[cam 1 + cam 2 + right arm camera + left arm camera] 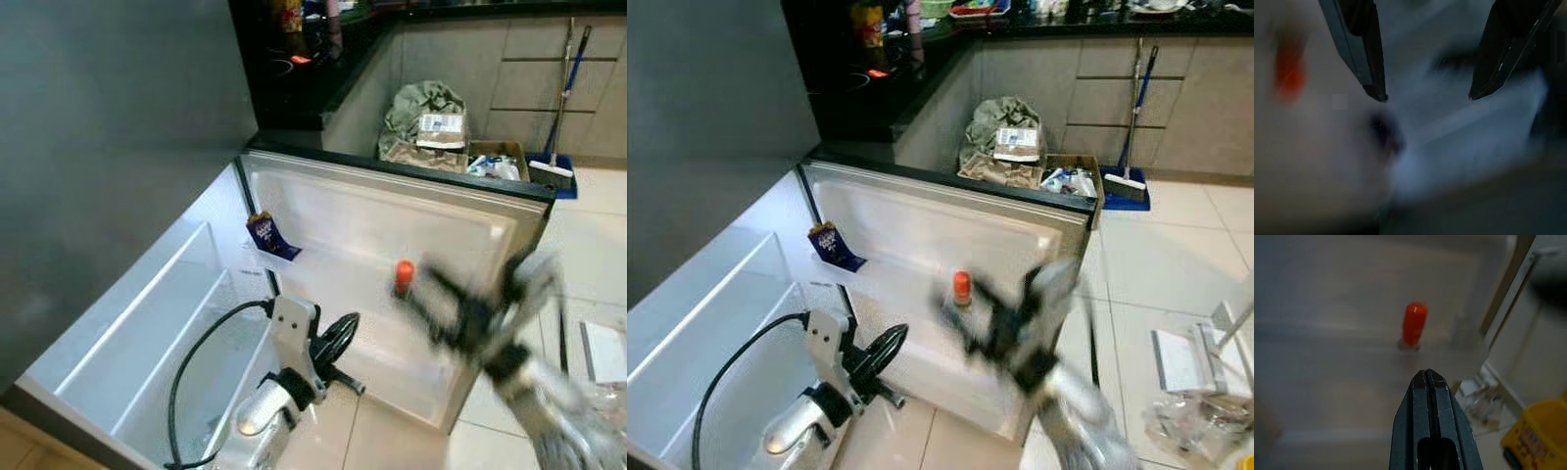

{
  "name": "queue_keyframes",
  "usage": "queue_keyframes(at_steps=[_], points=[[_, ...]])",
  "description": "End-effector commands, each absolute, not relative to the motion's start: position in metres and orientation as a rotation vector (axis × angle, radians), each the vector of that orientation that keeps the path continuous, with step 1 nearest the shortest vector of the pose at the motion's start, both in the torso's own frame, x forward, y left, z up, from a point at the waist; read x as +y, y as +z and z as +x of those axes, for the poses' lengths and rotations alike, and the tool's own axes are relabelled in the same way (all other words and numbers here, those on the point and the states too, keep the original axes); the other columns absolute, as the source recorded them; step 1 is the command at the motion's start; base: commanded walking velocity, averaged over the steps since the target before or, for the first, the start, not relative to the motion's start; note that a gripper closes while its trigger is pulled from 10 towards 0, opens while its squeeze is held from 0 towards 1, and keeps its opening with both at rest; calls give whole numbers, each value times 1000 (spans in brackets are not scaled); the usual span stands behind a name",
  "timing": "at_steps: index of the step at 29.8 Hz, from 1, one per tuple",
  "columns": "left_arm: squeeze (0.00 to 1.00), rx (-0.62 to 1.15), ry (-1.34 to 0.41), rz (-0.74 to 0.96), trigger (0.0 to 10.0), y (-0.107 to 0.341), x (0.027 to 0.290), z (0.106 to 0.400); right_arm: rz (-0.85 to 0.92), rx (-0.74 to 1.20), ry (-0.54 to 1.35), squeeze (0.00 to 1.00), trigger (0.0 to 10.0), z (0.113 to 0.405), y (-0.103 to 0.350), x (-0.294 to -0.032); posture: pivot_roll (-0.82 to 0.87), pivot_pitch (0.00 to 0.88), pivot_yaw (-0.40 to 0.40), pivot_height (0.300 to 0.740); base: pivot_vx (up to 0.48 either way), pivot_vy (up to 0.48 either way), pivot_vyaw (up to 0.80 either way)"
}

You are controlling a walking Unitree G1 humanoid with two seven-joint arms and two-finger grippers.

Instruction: Restocking fridge

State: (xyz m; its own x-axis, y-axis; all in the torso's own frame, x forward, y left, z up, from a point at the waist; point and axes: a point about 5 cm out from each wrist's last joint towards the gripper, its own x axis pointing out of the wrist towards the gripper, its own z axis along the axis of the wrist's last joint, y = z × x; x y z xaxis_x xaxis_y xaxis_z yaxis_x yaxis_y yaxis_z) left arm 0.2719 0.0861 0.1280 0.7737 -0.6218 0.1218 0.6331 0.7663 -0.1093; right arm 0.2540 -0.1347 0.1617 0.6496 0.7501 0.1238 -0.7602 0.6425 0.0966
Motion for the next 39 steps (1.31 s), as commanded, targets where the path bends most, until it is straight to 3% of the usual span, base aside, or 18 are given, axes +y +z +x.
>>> queue_keyframes(at_steps=[1, 10, 17, 22, 27, 29, 31, 39], points=[[0, -44, -668, -117, 10000, 120, 91, 271, 112, -72, 929, 0, 10000, 250, 166, -128, -35, 149, 78, 740, 0, 0, 0], [0, -21, -554, -87, 10000, 114, 101, 277, 51, 58, 863, 0, 10000, 252, 142, -143, -48, 125, 71, 740, 0, 0, 0], [0, 135, -381, 55, 10000, 85, 125, 278, -24, 305, 761, 0, 10000, 248, 97, -160, -56, 97, 65, 740, 0, 0, 0], [0, 227, -128, 177, 10000, 65, 159, 275, -104, 450, 567, 0, 10000, 248, 65, -180, -61, 80, 61, 740, 0, 0, 0], [0, 244, -38, 223, 10000, 58, 169, 271, -114, 461, 394, 0, 10000, 251, 51, -192, -67, 66, 59, 740, 0, 0, 0], [0, 244, -40, 213, 10000, 56, 168, 268, -88, 433, 339, 0, 10000, 252, 48, -193, -67, 59, 58, 740, 0, 0, 0], [0, 249, -92, 37, 10000, 48, 156, 261, 11, 368, 188, 0, 10000, 253, 42, -199, -66, 48, 61, 740, 0, 0, 0], [0, 372, -127, -11, 10000, 20, 147, 250, -31, 406, 144, 0, 10000, 254, 25, -200, -81, 25, 71, 740, 0, 0, 0]])
